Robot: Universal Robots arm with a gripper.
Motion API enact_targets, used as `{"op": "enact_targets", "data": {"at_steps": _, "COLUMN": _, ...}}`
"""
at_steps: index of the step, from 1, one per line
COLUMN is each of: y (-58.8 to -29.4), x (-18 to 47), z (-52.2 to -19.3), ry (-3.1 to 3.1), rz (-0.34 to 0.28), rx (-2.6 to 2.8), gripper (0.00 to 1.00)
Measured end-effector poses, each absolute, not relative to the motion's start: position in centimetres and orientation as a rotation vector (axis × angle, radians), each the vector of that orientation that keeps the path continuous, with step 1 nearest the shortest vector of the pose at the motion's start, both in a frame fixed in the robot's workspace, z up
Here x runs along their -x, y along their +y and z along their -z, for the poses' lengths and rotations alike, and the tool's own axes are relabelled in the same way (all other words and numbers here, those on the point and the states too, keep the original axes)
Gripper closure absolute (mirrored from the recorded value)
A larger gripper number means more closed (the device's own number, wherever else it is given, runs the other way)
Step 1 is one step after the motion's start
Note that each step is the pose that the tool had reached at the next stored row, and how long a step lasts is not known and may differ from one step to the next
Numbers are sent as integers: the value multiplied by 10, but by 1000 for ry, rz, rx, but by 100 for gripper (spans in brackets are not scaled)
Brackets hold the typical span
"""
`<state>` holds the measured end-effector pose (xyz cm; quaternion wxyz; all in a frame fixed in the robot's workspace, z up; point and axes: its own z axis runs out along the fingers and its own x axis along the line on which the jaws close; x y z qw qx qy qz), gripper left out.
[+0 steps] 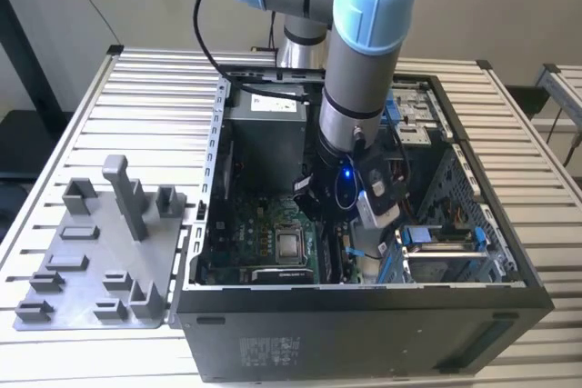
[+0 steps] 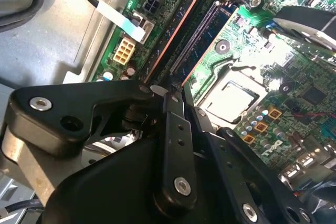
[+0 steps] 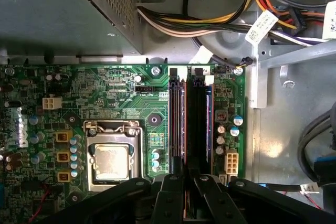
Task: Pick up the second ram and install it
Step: 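Insert the second ram into the second slot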
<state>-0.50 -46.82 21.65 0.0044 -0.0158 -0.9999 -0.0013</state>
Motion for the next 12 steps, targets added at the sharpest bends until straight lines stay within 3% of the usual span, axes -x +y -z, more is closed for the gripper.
{"op": "enact_targets", "data": {"at_steps": 12, "y": -468, "x": 5, "z": -212, "ry": -3132, "rz": 14, "rx": 49, "gripper": 86}}
